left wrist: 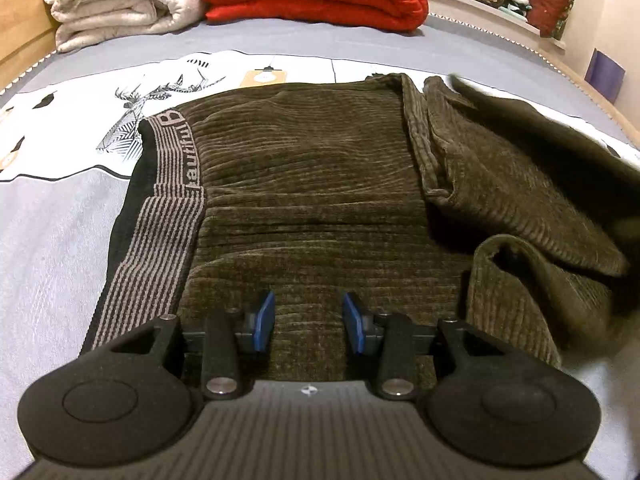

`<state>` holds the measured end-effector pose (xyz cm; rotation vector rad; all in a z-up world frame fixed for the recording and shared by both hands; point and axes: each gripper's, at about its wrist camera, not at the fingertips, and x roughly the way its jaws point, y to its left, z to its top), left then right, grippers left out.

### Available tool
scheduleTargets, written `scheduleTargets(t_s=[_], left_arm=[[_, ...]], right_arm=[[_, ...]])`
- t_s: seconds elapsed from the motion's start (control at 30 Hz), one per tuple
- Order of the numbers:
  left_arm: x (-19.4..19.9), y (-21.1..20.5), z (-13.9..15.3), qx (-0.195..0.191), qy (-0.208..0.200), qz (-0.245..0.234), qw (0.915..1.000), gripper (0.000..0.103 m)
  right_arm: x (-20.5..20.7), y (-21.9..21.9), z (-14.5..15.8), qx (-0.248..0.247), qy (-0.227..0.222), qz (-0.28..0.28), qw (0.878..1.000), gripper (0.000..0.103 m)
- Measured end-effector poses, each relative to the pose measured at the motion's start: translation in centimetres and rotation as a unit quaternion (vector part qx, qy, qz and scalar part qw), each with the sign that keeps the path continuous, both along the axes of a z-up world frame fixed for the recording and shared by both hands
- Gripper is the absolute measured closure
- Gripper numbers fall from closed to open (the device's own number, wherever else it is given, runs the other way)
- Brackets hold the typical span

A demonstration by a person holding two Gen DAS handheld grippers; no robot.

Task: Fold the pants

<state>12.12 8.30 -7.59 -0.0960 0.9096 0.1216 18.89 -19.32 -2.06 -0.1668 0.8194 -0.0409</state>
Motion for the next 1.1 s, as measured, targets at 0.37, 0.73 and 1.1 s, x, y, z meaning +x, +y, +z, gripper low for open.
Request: scheduleTargets(t_s=[0.37, 0.73, 1.1], left_arm=[[-2.5, -4.6, 0.6, -0.022, 0.019, -0.115, 0.9929, 0.058], [-3.9, -8.9, -0.6, 0.032, 0.025, -0.191, 0.9807, 0.056], [-4.5, -9.2, -0.9, 0.039, 0.017, -0.182, 0.9823, 0.055]], right_arm=[[-8.7, -24.1, -2.2, 0.162, 0.091, -0.299, 0.936, 0.093], [-11.4, -27.1, 1.1, 0.164, -0.044, -0.212, 0.962, 0.079], [-12.3, -32.5, -1.3, 0.209, -0.151, -0.406, 0.876, 0.071]])
